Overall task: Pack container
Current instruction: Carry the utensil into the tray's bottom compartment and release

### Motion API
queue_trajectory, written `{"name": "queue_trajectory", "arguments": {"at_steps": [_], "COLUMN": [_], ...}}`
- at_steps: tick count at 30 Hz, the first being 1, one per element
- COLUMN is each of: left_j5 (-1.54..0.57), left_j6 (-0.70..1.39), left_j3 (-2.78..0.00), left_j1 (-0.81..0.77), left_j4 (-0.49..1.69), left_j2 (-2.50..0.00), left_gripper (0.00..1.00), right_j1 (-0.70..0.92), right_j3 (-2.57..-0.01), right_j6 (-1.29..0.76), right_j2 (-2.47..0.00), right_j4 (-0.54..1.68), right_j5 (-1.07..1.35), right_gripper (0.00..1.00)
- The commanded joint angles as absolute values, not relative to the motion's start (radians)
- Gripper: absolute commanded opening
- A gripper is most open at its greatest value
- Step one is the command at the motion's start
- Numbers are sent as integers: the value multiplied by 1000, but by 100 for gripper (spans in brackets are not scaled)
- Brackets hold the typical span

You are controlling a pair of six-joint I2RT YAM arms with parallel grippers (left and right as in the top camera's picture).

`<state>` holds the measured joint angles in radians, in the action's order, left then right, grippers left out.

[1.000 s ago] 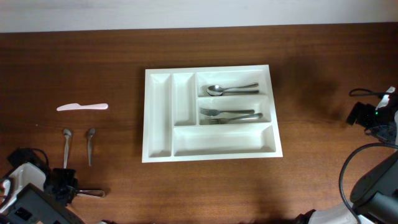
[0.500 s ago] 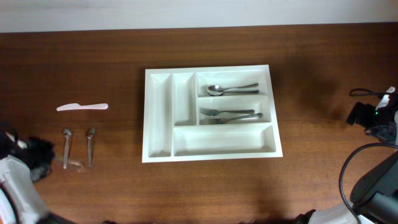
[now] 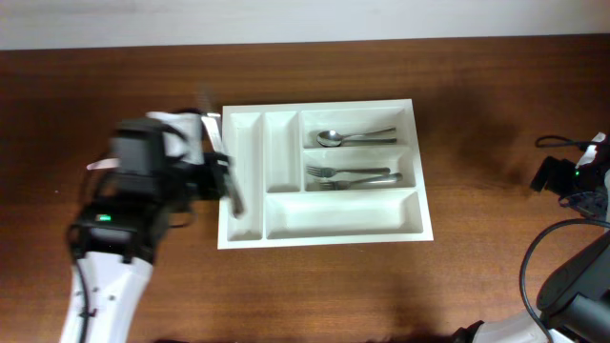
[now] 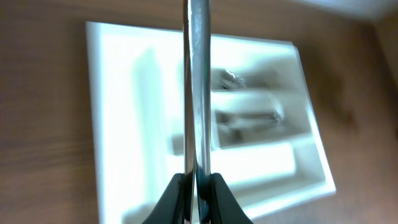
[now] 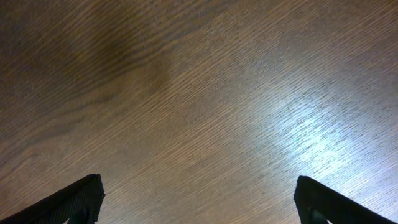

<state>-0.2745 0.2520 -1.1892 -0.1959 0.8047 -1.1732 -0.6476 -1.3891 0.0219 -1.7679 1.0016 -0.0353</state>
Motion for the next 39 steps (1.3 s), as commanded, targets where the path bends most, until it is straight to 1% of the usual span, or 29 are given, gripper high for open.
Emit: {"name": "queue_trajectory", "arguments": {"at_steps": [1, 3, 4, 5, 7, 12, 15, 19, 22, 26, 29, 31, 39], "left_j5": [30, 159, 189, 198, 199, 199, 199, 190, 127, -20, -88, -90, -82], "left_j6": [229, 225, 204, 169, 109, -104, -187, -250, -291, -346, -377, -387, -538], "left_j3": [-1199, -1199, -1199, -1198, -1198, -1198, -1198, -1198, -1198, -1198, -1198, -1198, -1153], "left_j1": [-378, -463, -498, -528, -587, -711, -755, -784, -792, -792, -792, -792, -792], "left_j4": [784, 768, 756, 743, 715, 667, 650, 635, 618, 597, 596, 606, 628], "left_j2": [-1194, -1217, -1231, -1246, -1286, -1422, -1504, -1575, -1602, -1605, -1605, -1605, -1611], "left_gripper": [11, 13, 15, 17, 19, 19, 19, 19, 20, 29, 32, 33, 34], "right_j1": [-648, -648, -648, -648, -648, -648, -648, -648, -648, -648, -648, -648, -648], "right_j3": [-1391, -1391, -1391, -1391, -1391, -1391, -1391, -1391, -1391, -1391, -1391, -1391, -1391], "right_j6": [10, 10, 10, 10, 10, 10, 10, 10, 10, 10, 10, 10, 10], "right_j2": [-1753, -1753, -1753, -1753, -1753, -1753, -1753, -1753, -1753, -1753, -1753, -1753, -1753], "right_j4": [1001, 1001, 1001, 1001, 1001, 1001, 1001, 1001, 1001, 1001, 1001, 1001, 1001], "right_j5": [-30, -30, -30, -30, -30, -30, -30, -30, -30, -30, -30, -30, -30], "right_gripper": [99, 99, 99, 99, 99, 99, 99, 99, 99, 99, 99, 99, 99]}}
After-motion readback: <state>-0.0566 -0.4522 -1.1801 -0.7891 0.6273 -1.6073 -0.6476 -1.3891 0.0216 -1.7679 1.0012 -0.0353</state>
